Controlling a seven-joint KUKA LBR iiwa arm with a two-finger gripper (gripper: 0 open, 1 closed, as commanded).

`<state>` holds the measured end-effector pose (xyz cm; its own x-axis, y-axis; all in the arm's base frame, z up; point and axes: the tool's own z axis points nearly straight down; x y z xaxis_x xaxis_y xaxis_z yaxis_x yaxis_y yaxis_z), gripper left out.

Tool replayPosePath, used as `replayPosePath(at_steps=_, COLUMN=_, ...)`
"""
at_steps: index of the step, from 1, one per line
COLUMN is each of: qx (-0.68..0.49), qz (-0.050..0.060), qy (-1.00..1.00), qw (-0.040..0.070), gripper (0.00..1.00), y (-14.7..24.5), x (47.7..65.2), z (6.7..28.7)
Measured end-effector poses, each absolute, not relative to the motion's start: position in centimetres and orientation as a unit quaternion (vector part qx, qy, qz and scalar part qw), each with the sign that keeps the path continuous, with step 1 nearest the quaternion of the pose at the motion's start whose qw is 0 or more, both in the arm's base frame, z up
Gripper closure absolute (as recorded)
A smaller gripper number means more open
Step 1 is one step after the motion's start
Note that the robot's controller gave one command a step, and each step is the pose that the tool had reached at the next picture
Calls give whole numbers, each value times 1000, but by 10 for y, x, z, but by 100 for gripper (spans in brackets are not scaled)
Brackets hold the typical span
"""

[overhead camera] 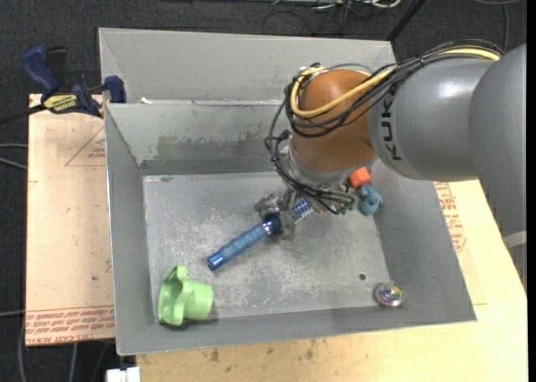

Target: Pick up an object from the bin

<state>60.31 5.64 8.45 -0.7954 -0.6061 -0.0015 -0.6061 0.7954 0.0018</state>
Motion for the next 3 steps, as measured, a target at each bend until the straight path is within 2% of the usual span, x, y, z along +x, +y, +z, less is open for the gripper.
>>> replayPosePath(at_steps=1, qx=-356, qz=0, qy=935, qw=5, gripper=100, y=83, x=571, z=198)
replayPosePath(at_steps=2, qx=-419, qz=2, qy=908, qw=-4, gripper=100, y=85, x=535, z=102)
replayPosePath(at_steps=3, qx=-439, qz=0, qy=898, qw=5, gripper=100, y=101, x=523, z=208)
